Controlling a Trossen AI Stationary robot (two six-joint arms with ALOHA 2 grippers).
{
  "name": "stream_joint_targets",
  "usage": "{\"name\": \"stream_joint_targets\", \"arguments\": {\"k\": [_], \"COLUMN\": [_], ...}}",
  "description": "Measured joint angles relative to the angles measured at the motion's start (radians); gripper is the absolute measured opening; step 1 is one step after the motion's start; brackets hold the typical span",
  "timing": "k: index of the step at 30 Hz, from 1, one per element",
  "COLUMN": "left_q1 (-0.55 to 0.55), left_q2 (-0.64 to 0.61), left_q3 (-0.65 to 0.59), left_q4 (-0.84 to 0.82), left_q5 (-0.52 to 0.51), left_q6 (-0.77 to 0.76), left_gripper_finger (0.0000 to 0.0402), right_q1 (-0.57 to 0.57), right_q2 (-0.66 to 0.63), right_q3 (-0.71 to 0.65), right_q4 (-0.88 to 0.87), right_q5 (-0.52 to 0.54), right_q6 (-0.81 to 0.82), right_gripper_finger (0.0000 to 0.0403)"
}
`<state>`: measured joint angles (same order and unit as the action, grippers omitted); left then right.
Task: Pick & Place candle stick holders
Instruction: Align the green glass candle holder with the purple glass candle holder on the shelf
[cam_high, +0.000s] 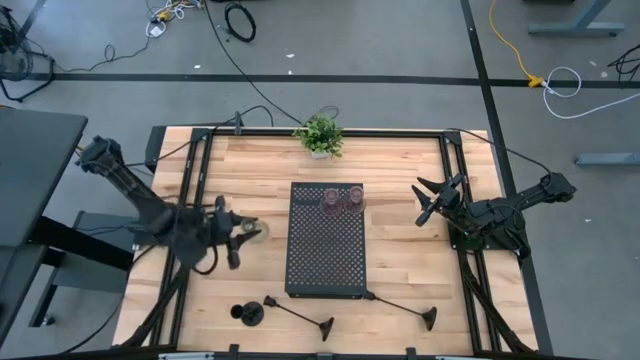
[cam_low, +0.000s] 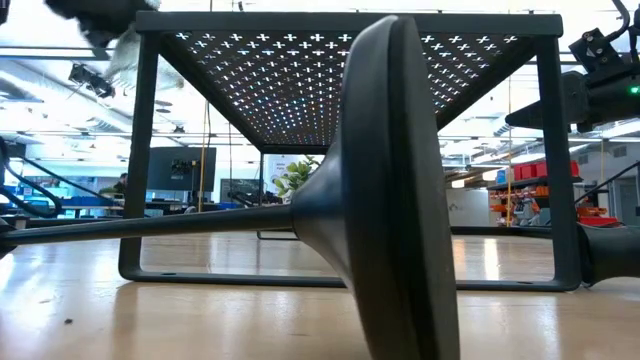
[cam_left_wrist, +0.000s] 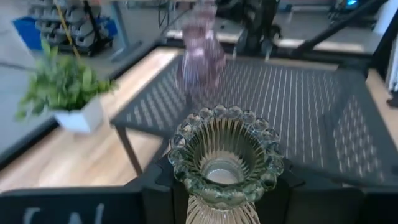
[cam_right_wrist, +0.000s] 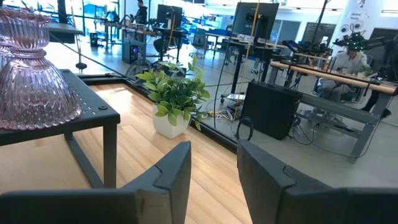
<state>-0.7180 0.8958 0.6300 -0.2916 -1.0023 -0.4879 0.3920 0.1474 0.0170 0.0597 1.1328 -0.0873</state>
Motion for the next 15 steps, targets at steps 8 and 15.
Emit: {"name": "stream_joint_targets", "arguments": {"k": [8,15], "left_q1": [0.297,0.510], "left_q2": [-0.011,0.047], "left_q3": [0.000,0.002], "left_q4": [0.195,0.347], "left_q5": [0.301,0.564], "left_q6": [0.247,0.310], "left_gripper_finger": [0.0130,0.0130], "right_q1": [0.000,0.000], "right_q2": [0.000,0.000], "right_q3": [0.000,0.000], "right_q4": [0.000,0.000], "right_q5": [0.000,0.000], "right_q6": [0.000,0.000], "right_gripper_finger": [0.0130,0.0130]}}
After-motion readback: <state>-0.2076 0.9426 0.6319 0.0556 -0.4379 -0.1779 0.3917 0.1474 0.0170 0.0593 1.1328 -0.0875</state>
